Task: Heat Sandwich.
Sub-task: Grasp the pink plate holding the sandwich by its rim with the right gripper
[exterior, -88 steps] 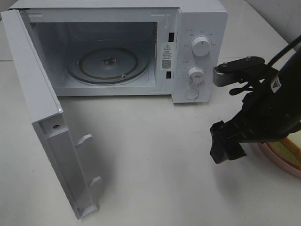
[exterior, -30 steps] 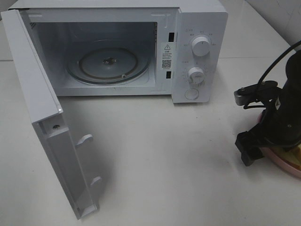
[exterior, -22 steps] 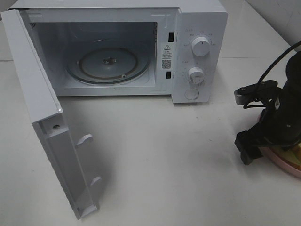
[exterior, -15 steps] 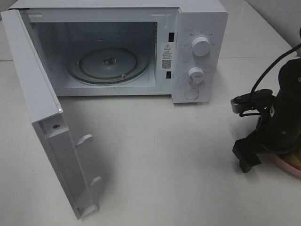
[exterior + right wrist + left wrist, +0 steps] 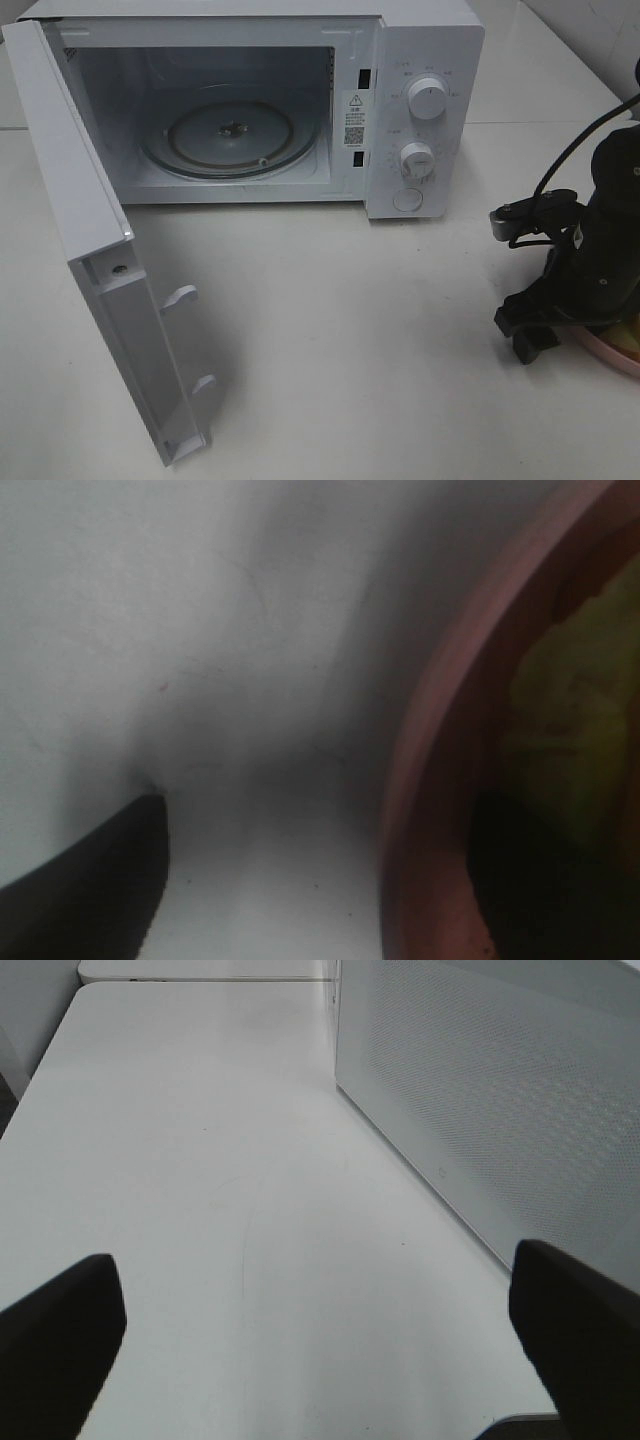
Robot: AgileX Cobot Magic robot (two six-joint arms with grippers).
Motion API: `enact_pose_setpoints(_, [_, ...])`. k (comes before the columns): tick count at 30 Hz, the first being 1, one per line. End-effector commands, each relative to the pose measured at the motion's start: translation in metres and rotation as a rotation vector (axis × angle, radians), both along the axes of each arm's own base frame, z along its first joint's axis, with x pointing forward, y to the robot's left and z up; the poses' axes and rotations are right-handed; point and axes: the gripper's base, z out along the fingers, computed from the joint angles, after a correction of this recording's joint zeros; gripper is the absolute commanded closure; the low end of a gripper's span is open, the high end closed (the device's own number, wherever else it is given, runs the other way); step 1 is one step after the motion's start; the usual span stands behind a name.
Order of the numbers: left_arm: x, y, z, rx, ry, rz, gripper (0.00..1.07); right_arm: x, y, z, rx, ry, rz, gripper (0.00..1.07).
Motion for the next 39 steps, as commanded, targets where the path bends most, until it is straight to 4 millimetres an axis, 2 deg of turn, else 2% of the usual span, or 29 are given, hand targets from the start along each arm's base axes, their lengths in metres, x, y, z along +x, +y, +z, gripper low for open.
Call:
enact_pose_setpoints(1, [-0.0025, -0.0004, 0.0004, -0.007, -0.028, -0.002, 0.06, 0.0008, -0.0030, -0.0007, -0.014, -0.001, 0.015, 0.41])
enact_pose_setpoints(2, [-0.0025, -0.0004, 0.0004, -0.007, -0.028, -0.002, 0.06, 0.0010, -0.0033, -0.0006, -0.017, -0.002, 0.012, 0.46])
enact_pose_setpoints(3, [-0.0025, -0.0004, 0.0004, -0.007, -0.028, -0.002, 0.06, 0.0010, -0.0033, -0.0006, -0.017, -0.002, 0.012, 0.46])
enact_pose_setpoints(4, [-0.0025, -0.0004, 0.0004, -0.007, -0.028, -0.002, 0.06, 0.0012, -0.0036, -0.0006, -0.020, -0.006, -0.001, 0.59])
enact_pose_setpoints(5, [-0.0025, -0.0004, 0.0004, -0.007, -0.028, -0.002, 0.06, 0.0014, -0.0038, -0.0005, -0.021, -0.009, -0.007, 0.65])
enact_pose_setpoints(6, [-0.0025, -0.0004, 0.0004, -0.007, -0.028, -0.002, 0.06, 0.0017, -0.0042, -0.0005, -0.025, -0.013, -0.010, 0.75])
enact_pose_setpoints(7, [-0.0025, -0.0004, 0.0004, -0.007, -0.028, -0.002, 0.06, 0.0020, -0.0048, -0.0003, -0.032, -0.018, -0.021, 0.92])
enact_pose_setpoints(8, [-0.0025, -0.0004, 0.0004, -0.007, -0.028, -0.002, 0.06, 0.0020, -0.0048, -0.0003, -0.032, -0.018, -0.021, 0.92])
enact_pose_setpoints(10, [-0.0025, -0.0004, 0.0004, -0.007, -0.028, -0.002, 0.06, 0.0022, -0.0051, -0.0003, -0.034, -0.021, -0.034, 1.07])
enact_pose_setpoints(39, [-0.0025, -0.0004, 0.0004, -0.007, -0.028, -0.002, 0.06, 0.0023, -0.0050, -0.0002, -0.038, -0.023, -0.028, 1.07])
